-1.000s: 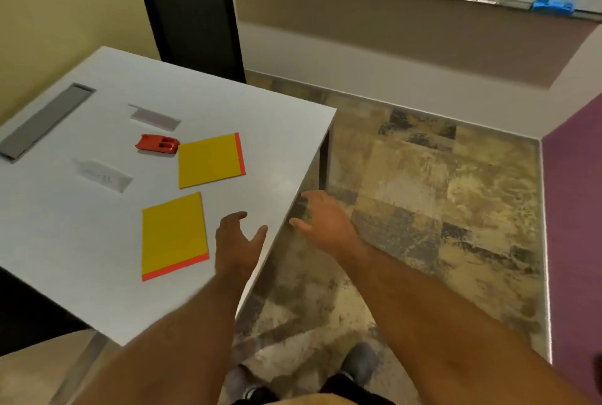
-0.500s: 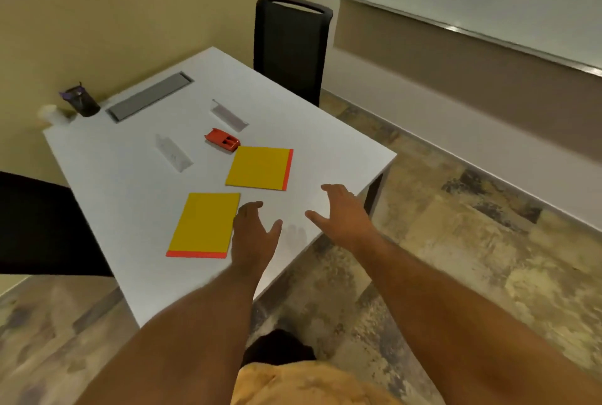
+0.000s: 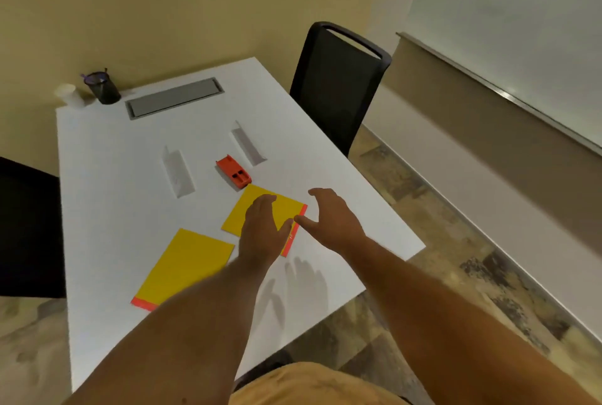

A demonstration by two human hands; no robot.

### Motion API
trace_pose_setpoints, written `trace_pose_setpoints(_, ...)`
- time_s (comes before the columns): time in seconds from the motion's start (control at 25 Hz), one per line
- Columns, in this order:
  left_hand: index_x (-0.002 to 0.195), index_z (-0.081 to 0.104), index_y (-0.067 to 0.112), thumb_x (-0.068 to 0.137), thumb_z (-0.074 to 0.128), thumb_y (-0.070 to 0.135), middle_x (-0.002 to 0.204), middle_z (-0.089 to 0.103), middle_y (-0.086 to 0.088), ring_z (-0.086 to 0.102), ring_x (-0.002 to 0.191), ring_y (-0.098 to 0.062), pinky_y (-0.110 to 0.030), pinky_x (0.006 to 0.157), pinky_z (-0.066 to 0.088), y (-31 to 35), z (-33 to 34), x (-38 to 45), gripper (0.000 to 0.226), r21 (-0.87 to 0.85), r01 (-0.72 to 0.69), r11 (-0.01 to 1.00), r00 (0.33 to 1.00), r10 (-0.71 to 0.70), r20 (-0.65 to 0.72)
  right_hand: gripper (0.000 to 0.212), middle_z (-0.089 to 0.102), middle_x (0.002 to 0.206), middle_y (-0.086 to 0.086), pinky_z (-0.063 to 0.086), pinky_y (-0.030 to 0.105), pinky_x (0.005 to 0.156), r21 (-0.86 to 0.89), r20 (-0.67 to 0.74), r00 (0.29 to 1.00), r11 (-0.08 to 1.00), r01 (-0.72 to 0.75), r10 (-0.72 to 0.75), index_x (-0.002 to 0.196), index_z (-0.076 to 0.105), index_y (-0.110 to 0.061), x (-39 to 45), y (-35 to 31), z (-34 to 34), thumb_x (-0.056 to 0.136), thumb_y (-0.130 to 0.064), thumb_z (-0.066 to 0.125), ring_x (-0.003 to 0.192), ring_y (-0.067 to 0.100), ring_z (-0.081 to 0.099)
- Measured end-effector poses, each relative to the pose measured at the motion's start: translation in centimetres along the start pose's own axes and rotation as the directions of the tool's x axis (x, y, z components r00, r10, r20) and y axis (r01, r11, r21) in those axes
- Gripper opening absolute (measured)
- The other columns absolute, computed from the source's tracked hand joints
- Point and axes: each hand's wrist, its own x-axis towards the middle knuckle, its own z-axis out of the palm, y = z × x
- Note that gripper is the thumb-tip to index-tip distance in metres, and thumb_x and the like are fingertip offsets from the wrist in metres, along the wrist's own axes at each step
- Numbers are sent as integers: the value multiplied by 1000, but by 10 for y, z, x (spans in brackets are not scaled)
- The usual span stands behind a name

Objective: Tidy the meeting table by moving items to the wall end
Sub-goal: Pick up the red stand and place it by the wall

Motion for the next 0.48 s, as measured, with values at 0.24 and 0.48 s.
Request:
trace_pose_setpoints(0.24, 145, 52, 11, 91, 76, 37, 147, 56, -9, 50, 139, -28, -39, 112, 42, -23, 1, 38, 65, -61, 230, 971, 971, -233, -61, 74, 49, 158, 1, 46, 45, 113, -20, 150, 977, 987, 160, -155, 155, 45, -20, 88, -15, 19, 94, -54, 70, 143, 25, 49)
trace_pose_setpoints(0.48, 145, 53, 14, 91, 76, 36, 149, 53, -6, 50, 138, -26, -38, 111, 42, -33, 5, 69, 62, -127, 489, 863, 850, -504, -153, 76, 50, 151, 13, 47, 49, 108, -36, 415, 867, 947, 319, -276, 156, 41, -16, 179, -28, 63, 93, -47, 72, 138, 37, 49)
